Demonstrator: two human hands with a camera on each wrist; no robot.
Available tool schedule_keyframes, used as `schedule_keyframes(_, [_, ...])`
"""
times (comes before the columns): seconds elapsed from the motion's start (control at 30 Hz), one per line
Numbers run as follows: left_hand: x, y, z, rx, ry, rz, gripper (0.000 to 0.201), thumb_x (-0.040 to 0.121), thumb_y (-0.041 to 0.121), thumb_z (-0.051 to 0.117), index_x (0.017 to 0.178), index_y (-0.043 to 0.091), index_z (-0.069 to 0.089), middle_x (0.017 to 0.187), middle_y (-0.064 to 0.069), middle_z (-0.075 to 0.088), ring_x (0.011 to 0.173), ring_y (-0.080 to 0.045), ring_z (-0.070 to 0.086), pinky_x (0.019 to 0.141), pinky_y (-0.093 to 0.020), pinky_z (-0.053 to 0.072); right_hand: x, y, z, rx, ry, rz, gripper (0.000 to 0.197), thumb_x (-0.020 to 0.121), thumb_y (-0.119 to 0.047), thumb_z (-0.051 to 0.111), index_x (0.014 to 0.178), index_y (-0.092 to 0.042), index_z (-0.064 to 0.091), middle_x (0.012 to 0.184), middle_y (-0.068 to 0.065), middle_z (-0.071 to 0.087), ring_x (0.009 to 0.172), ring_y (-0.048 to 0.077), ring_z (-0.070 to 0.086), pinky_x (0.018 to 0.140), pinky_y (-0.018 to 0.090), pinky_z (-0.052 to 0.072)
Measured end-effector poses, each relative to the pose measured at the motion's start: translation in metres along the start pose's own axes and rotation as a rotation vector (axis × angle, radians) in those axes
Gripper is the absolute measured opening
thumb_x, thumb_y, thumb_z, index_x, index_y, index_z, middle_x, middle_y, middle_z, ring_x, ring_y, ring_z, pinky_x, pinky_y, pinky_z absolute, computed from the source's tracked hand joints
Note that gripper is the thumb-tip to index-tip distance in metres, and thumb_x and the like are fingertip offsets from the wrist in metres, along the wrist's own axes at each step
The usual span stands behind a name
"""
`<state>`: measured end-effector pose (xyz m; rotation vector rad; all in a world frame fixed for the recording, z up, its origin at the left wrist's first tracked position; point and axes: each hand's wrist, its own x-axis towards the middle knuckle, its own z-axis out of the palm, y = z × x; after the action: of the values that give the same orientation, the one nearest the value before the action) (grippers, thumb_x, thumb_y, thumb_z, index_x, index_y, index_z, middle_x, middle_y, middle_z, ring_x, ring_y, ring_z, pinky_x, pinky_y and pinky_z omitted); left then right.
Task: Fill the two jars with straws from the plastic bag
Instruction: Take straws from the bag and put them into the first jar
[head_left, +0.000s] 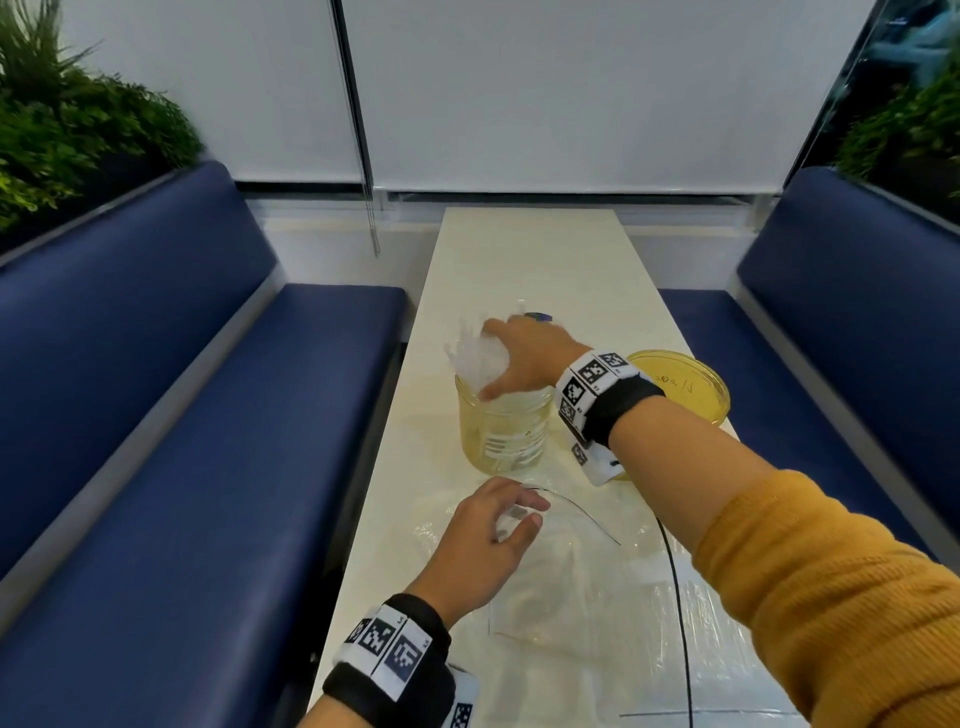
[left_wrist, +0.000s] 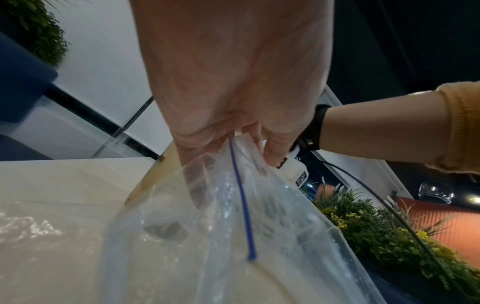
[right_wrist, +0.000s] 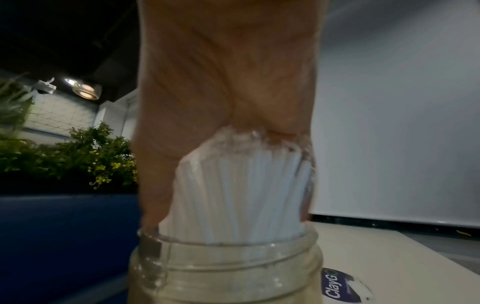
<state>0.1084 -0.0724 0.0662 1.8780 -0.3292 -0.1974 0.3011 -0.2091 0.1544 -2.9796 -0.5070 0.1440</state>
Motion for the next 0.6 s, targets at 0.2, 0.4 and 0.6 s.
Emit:
schedule_keyframes(0.2, [-0.001, -0.002, -0.001, -0.002, -0.003, -0.009, 0.013, 0.099, 0.028, 0.06, 0.106, 0.03, 0.071, 0.12, 0.024, 0.059, 0.11, 0.006, 0.058, 0.087, -0.017, 0.049, 0.002, 0.011, -0.041, 0.121, 0.174, -0.083, 0.059, 0.076, -0.053, 0.072, 0.124, -0.03, 0.049, 0.12, -0.001, 0.056, 0.112, 0.025, 0.054, 0.084, 0.036, 0.043])
schedule_keyframes(0.4, [0.0, -0.001, 0.002, 0.015, 0.0, 0.005, 0.013, 0.099, 0.026, 0.06, 0.106, 0.029, 0.071, 0.118, 0.021, 0.059, 0.109, 0.002, 0.059, 0.088, -0.021, 0.051, -0.002, 0.01, -0.006, 0.059, 0.068, 0.009, 0.11, 0.052, -0.087, 0.066, 0.145, -0.04, 0.028, 0.144, 0.003, 0.041, 0.129, 0.033, 0.044, 0.105, 0.054, 0.039])
schedule_keyframes(0.6, [-0.001, -0.003, -0.001, 0.035, 0.009, 0.023, 0.014, 0.1, 0.026, 0.058, 0.106, 0.028, 0.071, 0.117, 0.022, 0.06, 0.109, 0.003, 0.059, 0.086, -0.014, 0.05, 0.0, 0.024, -0.017, 0.14, 0.216, -0.099, 0.05, 0.075, -0.058, 0.074, 0.112, -0.027, 0.062, 0.121, -0.001, 0.048, 0.113, 0.022, 0.048, 0.093, 0.037, 0.045])
